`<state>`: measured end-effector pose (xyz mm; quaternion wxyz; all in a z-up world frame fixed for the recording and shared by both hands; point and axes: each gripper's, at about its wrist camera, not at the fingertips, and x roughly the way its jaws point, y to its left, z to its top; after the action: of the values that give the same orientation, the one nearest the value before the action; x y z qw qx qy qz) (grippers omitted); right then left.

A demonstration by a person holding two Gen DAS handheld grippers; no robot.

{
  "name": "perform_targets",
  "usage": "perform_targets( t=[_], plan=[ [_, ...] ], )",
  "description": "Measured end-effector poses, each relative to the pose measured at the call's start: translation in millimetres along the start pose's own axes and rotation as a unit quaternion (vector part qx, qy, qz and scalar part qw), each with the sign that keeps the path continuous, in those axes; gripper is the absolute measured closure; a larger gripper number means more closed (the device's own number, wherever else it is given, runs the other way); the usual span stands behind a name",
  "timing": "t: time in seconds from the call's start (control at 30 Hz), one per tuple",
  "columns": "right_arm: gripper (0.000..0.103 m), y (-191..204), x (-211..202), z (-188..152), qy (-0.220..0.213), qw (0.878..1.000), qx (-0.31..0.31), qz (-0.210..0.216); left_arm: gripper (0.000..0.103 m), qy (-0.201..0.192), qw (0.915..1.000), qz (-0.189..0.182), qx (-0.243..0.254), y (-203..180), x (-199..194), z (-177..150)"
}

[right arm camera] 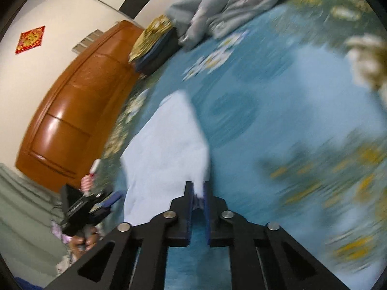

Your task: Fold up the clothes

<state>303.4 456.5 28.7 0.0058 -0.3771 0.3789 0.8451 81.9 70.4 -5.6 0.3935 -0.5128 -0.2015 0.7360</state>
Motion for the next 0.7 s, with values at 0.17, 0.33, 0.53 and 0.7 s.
perform_targets(
  t=[0.17,0.33,0.53,0.7],
  plan=[
    [0.102,-14,-13,15,-0.009,1.000,-0.008,-0.028,0.060,0.002,0.9991,-0.001,0.042,-27,11,17],
    [0.098,-10,-26,3,-0.033,0.999,0.003,-0.018,0.043,-0.006,0.9960,0.009,0.089,-50,23,49],
    [0.050,-3,-19,-29,-0.026,0.999,0.032,0.024,0.042,0.066,0.9830,0.053,0.163,-71,70,84],
    [0.032,-6,1,-51,-0.024,0.994,0.086,0.064,0.042,0.120,0.9712,0.070,0.194,-76,96,98]
  ],
)
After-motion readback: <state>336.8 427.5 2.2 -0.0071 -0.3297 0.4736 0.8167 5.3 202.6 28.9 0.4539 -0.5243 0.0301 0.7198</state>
